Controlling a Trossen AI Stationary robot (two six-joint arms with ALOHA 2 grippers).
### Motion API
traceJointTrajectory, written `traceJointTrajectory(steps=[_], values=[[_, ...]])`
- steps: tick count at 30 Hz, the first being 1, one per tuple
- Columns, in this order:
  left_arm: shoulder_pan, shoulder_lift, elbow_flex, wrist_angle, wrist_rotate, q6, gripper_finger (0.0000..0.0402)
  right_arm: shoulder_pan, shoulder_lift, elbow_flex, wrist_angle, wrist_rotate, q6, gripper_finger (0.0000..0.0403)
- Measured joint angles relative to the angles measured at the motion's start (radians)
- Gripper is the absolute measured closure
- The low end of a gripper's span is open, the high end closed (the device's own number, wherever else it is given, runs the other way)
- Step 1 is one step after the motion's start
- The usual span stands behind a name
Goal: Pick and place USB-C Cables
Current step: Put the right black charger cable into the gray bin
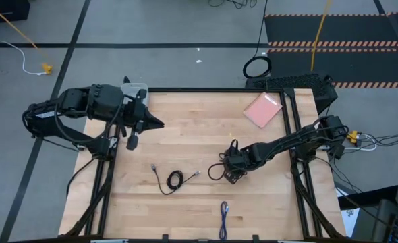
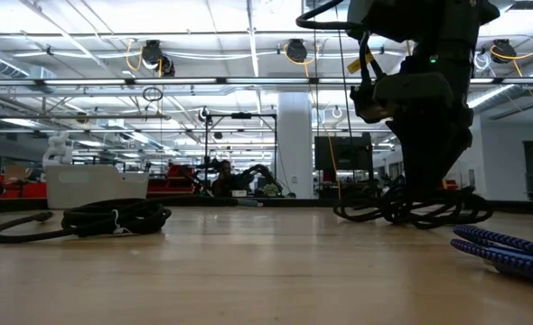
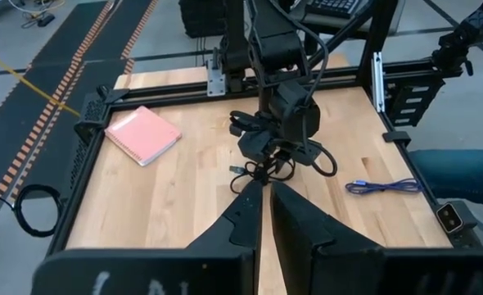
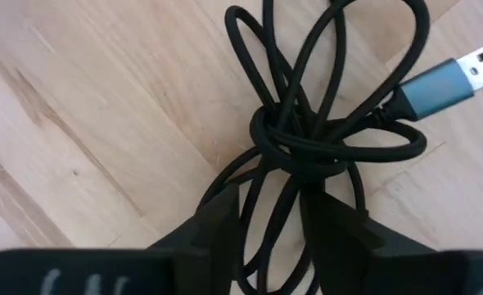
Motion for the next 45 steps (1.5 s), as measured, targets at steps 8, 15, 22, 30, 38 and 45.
traceJointTrajectory(steps=[8, 15, 22, 30, 38, 45], values=[[0.000, 0.000, 0.000, 0.000, 0.000, -0.006, 0.0369, 0.000, 0.003, 0.000, 0.001, 0.000, 0.010, 0.0313], [0.000, 0.000, 0.000, 0.001, 0.000, -0.005, 0.0369, 0.000, 0.003, 0.000, 0.003, 0.000, -0.028, 0.0270], [0.000, 0.000, 0.000, 0.002, 0.000, -0.005, 0.0369, 0.000, 0.003, -0.030, 0.030, 0.001, -0.034, 0.0276], [0.000, 0.000, 0.000, 0.008, 0.000, -0.005, 0.0369, 0.000, 0.003, -0.056, 0.042, -0.006, -0.039, 0.0360], [-0.001, 0.006, 0.000, 0.009, 0.000, -0.003, 0.0369, 0.000, -0.013, -0.056, 0.056, -0.025, -0.098, 0.0390], [-0.008, 0.006, 0.000, -0.006, 0.000, -0.010, 0.0369, 0.003, -0.112, -0.056, 0.086, -0.004, -0.144, 0.0398]])
